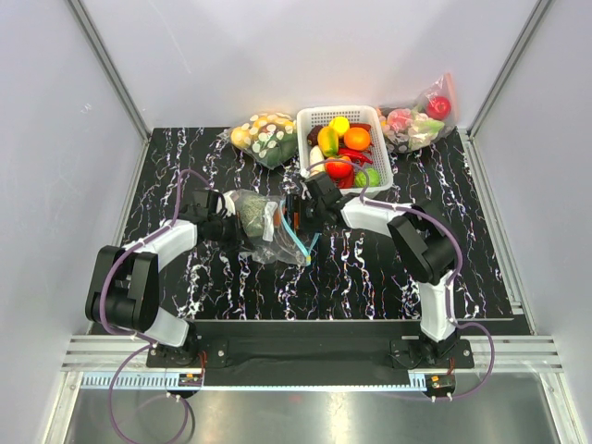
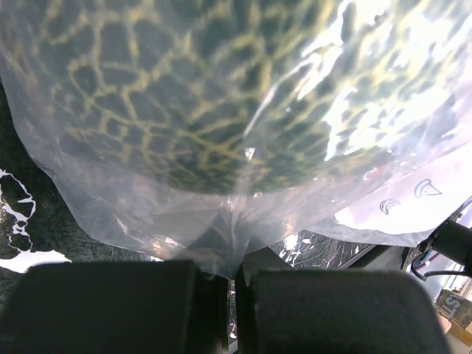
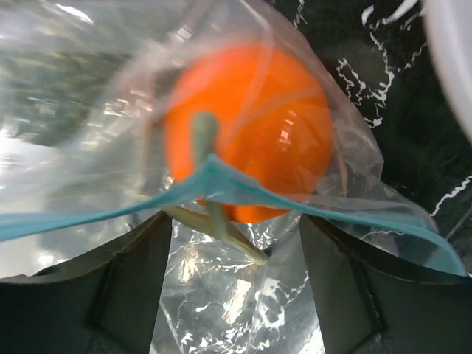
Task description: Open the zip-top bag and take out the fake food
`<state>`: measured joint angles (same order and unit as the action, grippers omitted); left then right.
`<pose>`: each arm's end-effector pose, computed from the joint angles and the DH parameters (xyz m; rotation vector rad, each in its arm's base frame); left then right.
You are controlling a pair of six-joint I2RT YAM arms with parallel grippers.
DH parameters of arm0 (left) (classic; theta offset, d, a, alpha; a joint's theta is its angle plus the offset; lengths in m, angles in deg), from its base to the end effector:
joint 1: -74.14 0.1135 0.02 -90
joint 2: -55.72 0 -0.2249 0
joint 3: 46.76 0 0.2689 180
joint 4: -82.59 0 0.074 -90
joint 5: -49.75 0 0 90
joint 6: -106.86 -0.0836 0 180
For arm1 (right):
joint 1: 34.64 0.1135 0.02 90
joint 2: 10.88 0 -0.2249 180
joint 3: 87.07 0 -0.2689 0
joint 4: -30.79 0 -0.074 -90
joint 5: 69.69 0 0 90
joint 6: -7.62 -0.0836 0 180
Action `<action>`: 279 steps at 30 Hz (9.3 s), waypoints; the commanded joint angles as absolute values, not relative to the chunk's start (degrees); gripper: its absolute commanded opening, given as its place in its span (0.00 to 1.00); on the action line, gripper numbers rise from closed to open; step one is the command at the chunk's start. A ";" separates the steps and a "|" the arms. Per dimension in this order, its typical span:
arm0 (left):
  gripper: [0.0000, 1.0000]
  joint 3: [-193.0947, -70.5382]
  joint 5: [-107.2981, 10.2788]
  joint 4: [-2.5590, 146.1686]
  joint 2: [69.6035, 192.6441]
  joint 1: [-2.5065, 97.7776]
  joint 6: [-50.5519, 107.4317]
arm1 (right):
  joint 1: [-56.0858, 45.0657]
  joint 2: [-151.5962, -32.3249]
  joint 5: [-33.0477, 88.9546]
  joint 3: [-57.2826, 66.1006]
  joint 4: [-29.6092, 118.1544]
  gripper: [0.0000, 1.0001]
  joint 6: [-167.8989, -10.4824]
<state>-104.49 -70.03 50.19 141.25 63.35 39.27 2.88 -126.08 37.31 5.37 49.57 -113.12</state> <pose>0.2999 -0.0994 0.0851 -0.0820 2.6630 -0.8792 0.3500 0.2996 0.0807 -0.3006 2.5173 0.8807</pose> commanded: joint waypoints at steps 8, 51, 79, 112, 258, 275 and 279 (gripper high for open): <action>0.00 -104.82 -71.98 52.56 140.27 63.68 38.92 | 3.24 -128.39 37.63 2.70 49.83 0.49 -113.05; 0.81 -110.63 -79.53 58.17 136.93 78.79 42.61 | 3.77 -119.60 43.60 5.60 51.67 0.00 -109.45; 0.00 -107.20 -83.05 63.55 141.94 78.71 46.66 | 4.39 -119.60 50.10 1.82 54.40 0.00 -106.28; 0.00 -105.97 -79.97 61.70 141.59 81.25 47.09 | 4.47 -114.94 52.75 0.15 55.71 0.01 -104.97; 0.00 -107.11 -79.98 58.89 142.29 81.69 45.07 | -20.31 -112.76 29.89 -20.77 76.20 1.00 -86.94; 0.00 -106.41 -80.06 59.07 141.85 81.69 44.99 | -3.09 -106.68 40.96 -3.99 63.64 0.90 -109.62; 0.00 -106.49 -80.33 59.07 141.85 81.61 44.99 | -0.54 -108.52 42.20 -2.31 63.02 0.85 -110.41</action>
<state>-106.85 -79.93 58.56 143.94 81.36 46.12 -2.30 -107.96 39.36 -2.67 67.93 -106.98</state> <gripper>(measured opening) 0.005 0.867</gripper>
